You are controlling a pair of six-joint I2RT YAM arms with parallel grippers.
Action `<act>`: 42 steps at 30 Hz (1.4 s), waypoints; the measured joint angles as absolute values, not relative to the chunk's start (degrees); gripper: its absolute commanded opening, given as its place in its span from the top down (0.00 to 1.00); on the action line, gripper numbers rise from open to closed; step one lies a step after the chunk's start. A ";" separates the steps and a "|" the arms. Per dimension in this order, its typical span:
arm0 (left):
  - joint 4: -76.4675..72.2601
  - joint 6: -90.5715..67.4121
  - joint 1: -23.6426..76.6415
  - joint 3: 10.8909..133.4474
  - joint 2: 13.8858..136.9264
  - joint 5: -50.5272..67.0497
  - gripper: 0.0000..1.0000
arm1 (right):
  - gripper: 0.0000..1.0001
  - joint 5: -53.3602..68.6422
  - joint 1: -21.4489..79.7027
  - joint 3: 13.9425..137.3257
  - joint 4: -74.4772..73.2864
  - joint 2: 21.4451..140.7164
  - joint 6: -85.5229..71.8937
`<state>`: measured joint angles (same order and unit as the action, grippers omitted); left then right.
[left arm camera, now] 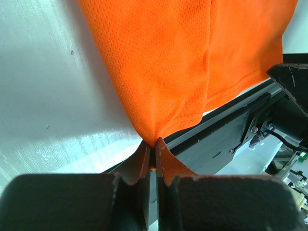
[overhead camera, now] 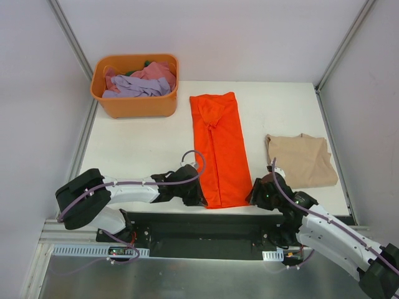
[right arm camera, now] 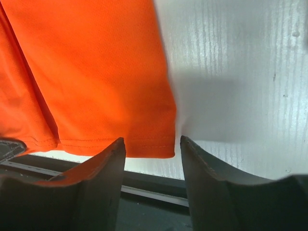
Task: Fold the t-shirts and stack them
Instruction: Grab the bottom of the folded rectangular tshirt with both arms, then fold the folded rectangular tshirt in 1/3 of the way
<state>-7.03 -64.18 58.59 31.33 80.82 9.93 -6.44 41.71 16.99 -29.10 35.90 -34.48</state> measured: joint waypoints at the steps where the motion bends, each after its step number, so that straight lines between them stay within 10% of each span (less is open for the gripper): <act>1: -7.03 -64.18 58.59 31.33 80.82 9.93 1.00 | 0.58 -6.33 41.71 16.99 -28.99 35.94 -34.72; 10: -7.01 -64.16 58.59 31.33 79.66 9.91 1.00 | 0.68 -6.57 41.71 15.49 -27.40 35.24 -35.27; 16: -6.98 -64.16 58.59 31.31 79.64 9.91 1.00 | 0.99 -6.04 41.71 14.61 -26.06 35.79 -35.90; 42: -2.72 -58.59 54.06 30.20 67.66 9.67 1.00 | 1.00 -1.13 43.81 20.62 -16.88 35.53 -28.53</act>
